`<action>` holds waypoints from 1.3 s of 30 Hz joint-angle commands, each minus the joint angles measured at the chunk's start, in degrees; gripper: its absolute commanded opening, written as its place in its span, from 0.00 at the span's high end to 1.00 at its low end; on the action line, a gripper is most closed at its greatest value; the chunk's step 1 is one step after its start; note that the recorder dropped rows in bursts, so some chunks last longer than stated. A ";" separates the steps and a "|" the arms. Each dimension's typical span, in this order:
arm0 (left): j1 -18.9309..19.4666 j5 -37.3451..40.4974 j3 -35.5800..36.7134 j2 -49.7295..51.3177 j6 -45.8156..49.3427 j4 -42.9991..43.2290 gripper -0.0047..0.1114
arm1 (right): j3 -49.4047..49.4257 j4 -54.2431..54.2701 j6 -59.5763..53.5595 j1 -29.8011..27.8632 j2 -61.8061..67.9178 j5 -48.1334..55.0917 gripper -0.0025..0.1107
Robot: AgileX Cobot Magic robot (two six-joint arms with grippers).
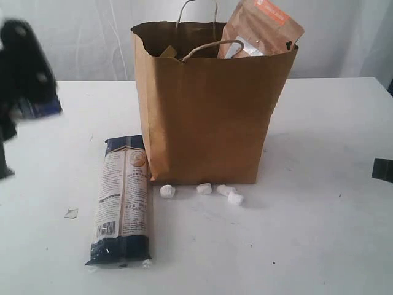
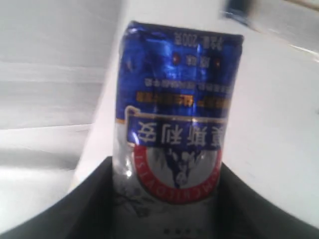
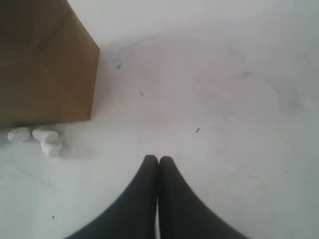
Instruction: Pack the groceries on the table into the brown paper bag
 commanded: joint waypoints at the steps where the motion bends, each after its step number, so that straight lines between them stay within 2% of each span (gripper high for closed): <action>1: 4.91 -15.99 -0.73 -3.78 -24.38 20.91 0.96 | 0.16 0.00 -0.31 -0.24 0.08 0.18 0.98; 2: 6.82 -21.54 -0.73 -4.06 -30.99 25.64 0.96 | 0.16 0.00 -0.31 -0.24 0.08 0.18 0.98; 5: 13.26 -30.84 -0.73 -3.29 -52.56 42.05 0.96 | 0.16 0.00 -0.31 -0.24 0.08 0.39 0.98; 9: 21.05 -34.06 -2.45 0.76 -66.20 42.05 0.96 | 0.16 0.00 -0.31 -0.24 0.08 0.80 0.98; 12: 26.33 -41.97 -5.36 5.59 -69.31 42.05 0.96 | 0.16 0.00 -0.31 -0.24 0.08 1.60 0.98; 16: 30.74 -58.28 -12.00 11.50 -69.96 42.05 0.96 | 0.16 0.00 -0.31 -0.24 0.08 3.14 0.98; 19: 32.17 -68.24 -16.01 14.34 -70.09 37.73 0.96 | 0.16 0.00 -0.31 -0.24 0.08 3.66 0.98; 22: 32.46 -71.23 -17.81 15.52 -73.94 30.95 0.96 | 0.16 0.00 -0.31 -0.24 0.08 3.78 0.98; 27: 32.46 -63.21 -18.25 15.94 -91.15 27.01 0.96 | 0.16 0.00 -0.31 -0.24 0.08 4.03 0.98; 30: 32.46 -60.60 -18.25 16.42 -95.76 27.01 0.96 | 0.16 0.00 -0.31 -0.24 0.08 4.27 0.98; 34: 32.46 -68.62 -18.25 17.78 -90.62 29.28 0.96 | 0.16 0.00 -0.31 -0.24 0.08 5.51 0.98; 36: 32.46 -76.55 -18.25 18.83 -80.94 30.42 0.96 | 0.16 0.00 -0.31 -0.24 0.08 6.01 0.98; 39: 32.46 -86.32 -18.25 20.52 -70.31 27.17 0.96 | 0.16 0.00 -0.31 -0.24 0.08 6.59 0.98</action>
